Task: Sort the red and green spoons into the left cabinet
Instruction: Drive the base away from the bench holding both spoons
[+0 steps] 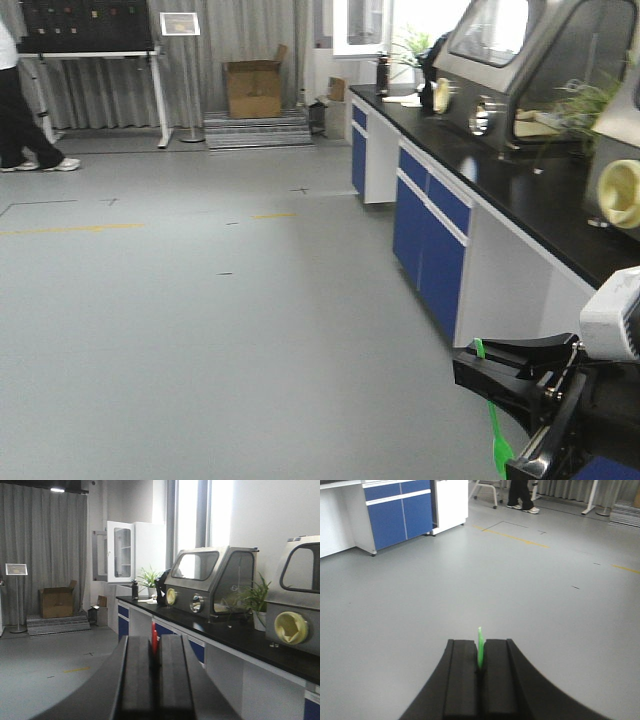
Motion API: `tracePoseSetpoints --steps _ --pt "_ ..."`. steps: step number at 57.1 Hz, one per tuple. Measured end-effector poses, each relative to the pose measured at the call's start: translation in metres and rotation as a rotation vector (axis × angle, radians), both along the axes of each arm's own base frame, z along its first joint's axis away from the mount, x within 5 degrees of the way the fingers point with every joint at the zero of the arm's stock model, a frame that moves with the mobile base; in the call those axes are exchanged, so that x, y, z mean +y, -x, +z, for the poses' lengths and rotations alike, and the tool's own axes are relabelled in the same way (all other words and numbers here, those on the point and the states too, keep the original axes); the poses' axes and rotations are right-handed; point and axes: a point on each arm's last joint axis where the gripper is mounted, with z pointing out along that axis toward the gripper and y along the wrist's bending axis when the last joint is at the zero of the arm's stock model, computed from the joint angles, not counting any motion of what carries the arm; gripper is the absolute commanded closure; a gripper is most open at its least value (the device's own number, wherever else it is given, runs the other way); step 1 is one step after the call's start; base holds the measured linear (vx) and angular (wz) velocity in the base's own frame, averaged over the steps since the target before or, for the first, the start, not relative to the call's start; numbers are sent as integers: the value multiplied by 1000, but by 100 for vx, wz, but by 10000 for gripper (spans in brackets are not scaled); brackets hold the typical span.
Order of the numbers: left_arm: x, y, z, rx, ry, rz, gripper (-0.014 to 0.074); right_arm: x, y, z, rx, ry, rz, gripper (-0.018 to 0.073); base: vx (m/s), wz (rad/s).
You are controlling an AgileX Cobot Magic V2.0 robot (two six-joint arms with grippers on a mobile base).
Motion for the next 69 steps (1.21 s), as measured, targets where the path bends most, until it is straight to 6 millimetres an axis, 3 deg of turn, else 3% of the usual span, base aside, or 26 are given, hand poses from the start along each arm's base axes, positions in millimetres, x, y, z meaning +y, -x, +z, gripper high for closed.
tracePoseSetpoints --steps 69 --pt "0 0 0 0 0 0 596 0 0 0 1 -1 0 564 37 10"
